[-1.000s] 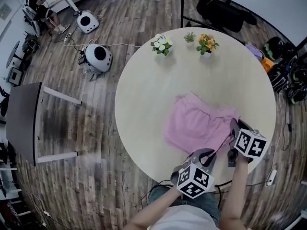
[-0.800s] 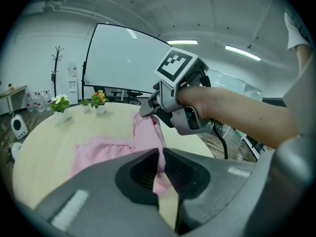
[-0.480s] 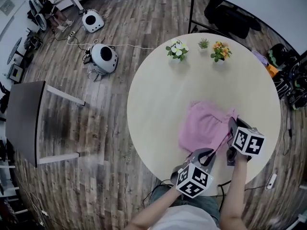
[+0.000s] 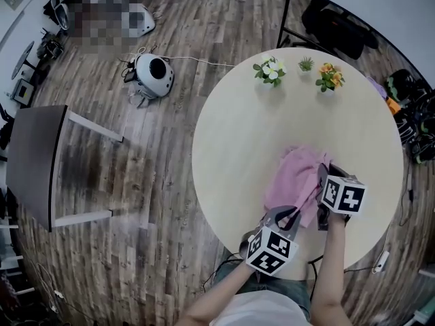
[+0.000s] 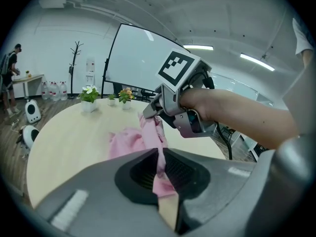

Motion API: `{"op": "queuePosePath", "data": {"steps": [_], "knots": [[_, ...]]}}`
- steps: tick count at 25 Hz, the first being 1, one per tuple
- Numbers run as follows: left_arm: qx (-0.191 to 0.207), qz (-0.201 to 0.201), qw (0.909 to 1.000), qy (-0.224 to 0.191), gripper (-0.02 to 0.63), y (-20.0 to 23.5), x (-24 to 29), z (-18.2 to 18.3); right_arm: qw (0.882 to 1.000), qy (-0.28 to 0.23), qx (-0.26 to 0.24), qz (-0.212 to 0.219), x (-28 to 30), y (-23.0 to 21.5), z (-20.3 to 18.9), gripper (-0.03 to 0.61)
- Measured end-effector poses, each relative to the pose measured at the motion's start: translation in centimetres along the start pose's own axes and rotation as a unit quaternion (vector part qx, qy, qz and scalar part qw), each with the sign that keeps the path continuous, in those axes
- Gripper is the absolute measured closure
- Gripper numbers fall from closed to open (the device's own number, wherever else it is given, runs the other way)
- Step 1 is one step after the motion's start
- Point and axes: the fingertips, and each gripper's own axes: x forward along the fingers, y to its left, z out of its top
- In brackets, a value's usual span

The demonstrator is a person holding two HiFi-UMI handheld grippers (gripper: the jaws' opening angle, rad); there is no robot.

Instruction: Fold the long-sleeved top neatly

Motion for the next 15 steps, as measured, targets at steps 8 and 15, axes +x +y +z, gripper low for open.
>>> {"op": "queuePosePath", "data": {"steps": [8,15], "knots": [[-0.046,0.028,0.9985,0.013,0.578,4.2,-0.1,-2.1,0.998,0.041,-0.041,0.003,4.4,3.4,-0.5,0.483],[-0.084,0.037,0.9953,0.03,0.577,6.5,0.4,-4.3,0.996,0.068,-0.065,0.0,7.2,5.3,-1.4,0.48]]}}
